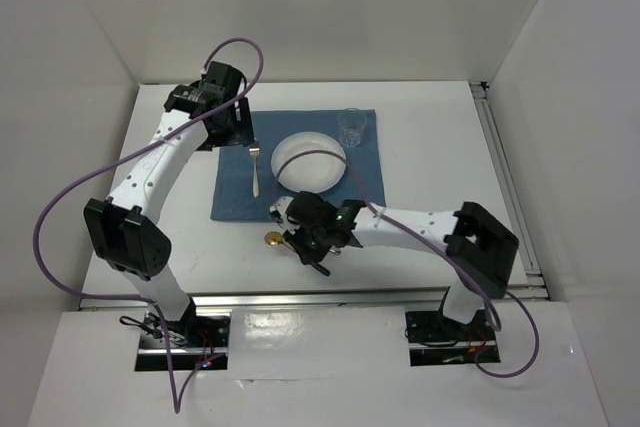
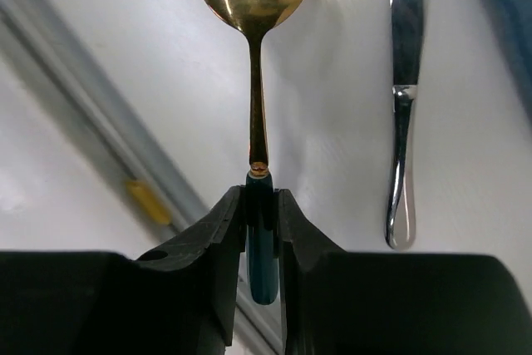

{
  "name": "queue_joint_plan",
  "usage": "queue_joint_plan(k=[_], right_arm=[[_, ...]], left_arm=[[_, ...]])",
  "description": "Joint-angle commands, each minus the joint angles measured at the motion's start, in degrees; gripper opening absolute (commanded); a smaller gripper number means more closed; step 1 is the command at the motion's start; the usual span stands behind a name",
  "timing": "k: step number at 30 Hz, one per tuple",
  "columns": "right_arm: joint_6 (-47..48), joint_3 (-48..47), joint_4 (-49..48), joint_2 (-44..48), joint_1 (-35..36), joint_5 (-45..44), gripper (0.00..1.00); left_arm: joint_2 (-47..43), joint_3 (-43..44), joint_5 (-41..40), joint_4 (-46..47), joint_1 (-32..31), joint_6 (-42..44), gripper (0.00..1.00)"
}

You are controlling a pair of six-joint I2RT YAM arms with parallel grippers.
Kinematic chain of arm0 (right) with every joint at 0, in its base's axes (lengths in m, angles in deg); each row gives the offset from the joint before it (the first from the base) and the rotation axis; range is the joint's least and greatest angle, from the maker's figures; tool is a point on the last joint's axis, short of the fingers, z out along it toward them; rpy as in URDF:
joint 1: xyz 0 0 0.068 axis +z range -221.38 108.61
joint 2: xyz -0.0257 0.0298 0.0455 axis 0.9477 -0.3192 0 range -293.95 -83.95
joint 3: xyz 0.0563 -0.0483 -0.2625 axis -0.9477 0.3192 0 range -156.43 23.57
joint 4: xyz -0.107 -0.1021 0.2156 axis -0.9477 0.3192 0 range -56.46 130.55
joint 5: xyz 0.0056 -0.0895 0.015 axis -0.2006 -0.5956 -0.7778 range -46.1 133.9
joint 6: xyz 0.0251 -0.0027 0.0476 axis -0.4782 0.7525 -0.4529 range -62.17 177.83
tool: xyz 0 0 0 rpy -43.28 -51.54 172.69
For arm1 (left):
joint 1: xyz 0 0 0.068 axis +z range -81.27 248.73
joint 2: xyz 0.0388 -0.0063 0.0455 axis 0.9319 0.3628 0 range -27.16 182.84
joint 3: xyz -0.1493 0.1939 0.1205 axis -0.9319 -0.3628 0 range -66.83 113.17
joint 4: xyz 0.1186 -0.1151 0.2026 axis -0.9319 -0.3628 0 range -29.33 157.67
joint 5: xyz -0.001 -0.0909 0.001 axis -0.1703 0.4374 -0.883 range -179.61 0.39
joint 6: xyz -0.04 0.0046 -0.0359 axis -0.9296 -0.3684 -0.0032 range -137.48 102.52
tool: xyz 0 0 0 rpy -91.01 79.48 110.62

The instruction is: Set the dinner table for one person

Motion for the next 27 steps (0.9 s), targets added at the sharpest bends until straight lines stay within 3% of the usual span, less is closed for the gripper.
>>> queue_joint_plan(k=[1,4,10,14,18,27], right_arm=[[1.5,-4.8,2.3,10.0,0.7,1.0,0.0],[0.0,-6.1,4.9,14.0,-2.8,-2.2,0.0],[-20.6,-10.4,11.1,13.0,-17.1,-14.6,0.0],[-31.3,-7.8,6.9,11.9,-24.9,-14.6,0.0],[-30.5,-7.4,2.3,6.9,-31.6,-11.7,0.0],[-24.9,-12.9,0.4,-5.2,-34.9,-10.3,0.0]], left_arm=[[-3.5,3.1,-0.4,0.2,0.2,-1.2,0.93],[-4.6,3.8,0.1,-0.3,0.2,-1.2,0.93],[-5.1,4.3,0.1,-0.3,0.2,-2.4,0.93],[-5.1,2.6,0.1,-0.3,0.2,-2.9,0.93],[-5.1,0.9,0.6,0.3,0.2,-2.9,0.93],[-5.7,-1.9,1.2,1.4,0.2,-2.9,0.93]])
